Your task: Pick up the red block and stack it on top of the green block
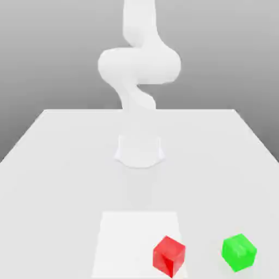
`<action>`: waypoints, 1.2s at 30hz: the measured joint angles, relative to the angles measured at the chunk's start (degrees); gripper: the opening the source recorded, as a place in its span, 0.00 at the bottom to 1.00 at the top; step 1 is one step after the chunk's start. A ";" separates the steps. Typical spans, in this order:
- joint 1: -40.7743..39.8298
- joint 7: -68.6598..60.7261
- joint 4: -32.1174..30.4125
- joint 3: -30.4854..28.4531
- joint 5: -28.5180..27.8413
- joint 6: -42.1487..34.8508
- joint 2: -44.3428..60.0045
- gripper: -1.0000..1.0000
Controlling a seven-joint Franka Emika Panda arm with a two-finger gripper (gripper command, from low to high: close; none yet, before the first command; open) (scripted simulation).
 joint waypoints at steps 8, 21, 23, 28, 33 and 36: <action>-6.09 16.30 -3.16 7.83 -4.80 6.22 17.04 0.50; -7.77 40.23 -8.24 12.26 -9.73 16.28 43.73 0.50; -7.28 42.59 -9.09 12.43 -8.63 18.01 47.47 0.50; -5.37 47.17 -9.29 10.90 -9.25 24.38 57.11 0.50; -3.28 49.60 -8.43 8.20 -12.36 28.68 62.54 0.00; -3.28 49.64 -8.43 8.21 -12.39 28.82 62.54 0.00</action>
